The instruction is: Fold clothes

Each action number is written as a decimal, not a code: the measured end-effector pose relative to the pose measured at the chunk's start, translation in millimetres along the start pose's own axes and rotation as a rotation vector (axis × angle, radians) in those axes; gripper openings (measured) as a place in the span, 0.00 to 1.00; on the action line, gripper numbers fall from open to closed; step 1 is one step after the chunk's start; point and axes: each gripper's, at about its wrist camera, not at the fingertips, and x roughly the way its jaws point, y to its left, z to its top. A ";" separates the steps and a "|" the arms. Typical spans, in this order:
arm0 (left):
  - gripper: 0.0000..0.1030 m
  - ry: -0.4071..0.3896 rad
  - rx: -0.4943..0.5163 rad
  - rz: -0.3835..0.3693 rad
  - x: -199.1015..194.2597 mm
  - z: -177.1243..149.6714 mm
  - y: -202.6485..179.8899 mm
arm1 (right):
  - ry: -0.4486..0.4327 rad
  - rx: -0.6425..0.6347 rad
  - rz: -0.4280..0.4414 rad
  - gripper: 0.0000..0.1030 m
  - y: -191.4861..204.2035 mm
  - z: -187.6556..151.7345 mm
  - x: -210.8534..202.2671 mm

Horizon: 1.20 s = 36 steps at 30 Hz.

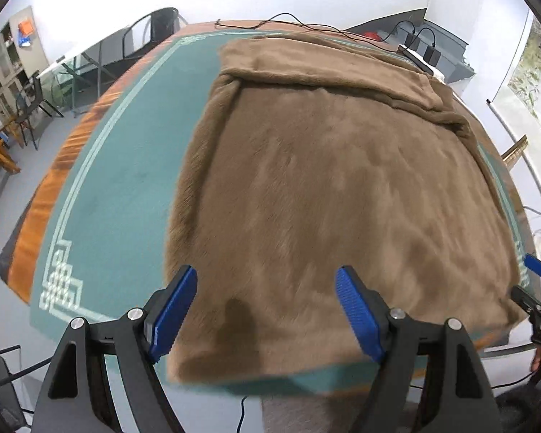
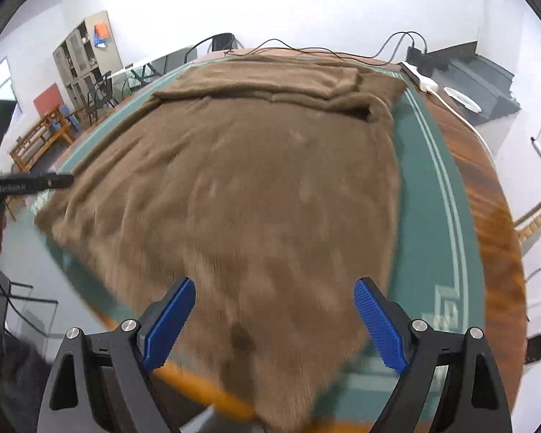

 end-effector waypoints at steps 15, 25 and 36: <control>0.80 0.048 0.026 0.063 5.1 -52.7 9.5 | 0.091 -0.051 -0.130 0.79 -10.7 -49.2 -5.5; 0.80 0.047 0.027 0.051 -4.0 -71.1 6.9 | 0.060 -0.060 -0.119 0.22 -2.5 -32.6 1.4; 0.80 0.053 -0.042 0.003 -1.7 -74.5 28.9 | 0.024 -0.037 -0.110 0.22 -6.7 -12.1 -3.6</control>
